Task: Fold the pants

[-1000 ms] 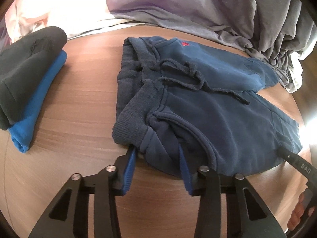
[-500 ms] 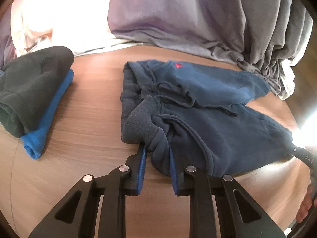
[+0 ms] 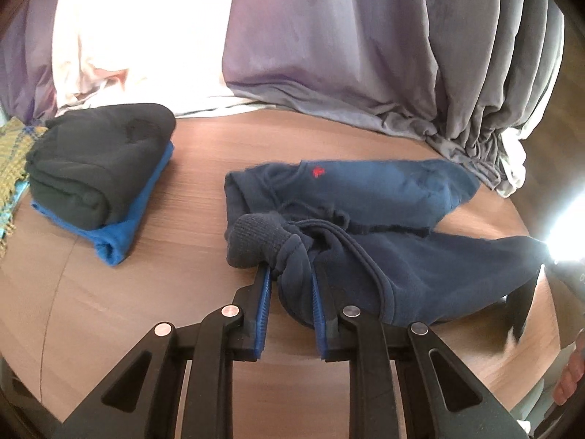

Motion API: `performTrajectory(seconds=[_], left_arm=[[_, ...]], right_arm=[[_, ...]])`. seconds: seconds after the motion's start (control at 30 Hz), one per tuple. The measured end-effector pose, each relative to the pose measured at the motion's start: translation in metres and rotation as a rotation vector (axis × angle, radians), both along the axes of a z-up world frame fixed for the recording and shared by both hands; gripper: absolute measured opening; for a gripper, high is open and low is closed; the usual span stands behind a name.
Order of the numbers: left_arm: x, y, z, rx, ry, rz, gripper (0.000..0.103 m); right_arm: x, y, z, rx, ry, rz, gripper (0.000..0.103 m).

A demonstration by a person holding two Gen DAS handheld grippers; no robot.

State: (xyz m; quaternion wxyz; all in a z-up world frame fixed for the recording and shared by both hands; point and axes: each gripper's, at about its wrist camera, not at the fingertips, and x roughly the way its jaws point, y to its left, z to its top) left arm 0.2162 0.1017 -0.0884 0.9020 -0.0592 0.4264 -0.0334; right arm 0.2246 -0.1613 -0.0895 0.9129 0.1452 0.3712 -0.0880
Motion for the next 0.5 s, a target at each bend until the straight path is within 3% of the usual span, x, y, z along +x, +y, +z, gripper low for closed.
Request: performTrajectory(seconds=[0.23, 0.5], left_arm=[[-0.001, 0.004, 0.021, -0.02, -0.025, 0.055, 0.021], [0.023, 0.001, 0.028, -0.015, -0.039, 0.078, 0.021]], right_arm=[[0.001, 0.005, 0.027, -0.007, -0.068, 0.051, 0.005], [0.037, 0.0, 0.038, -0.027, -0.127, 0.095, 0.005]])
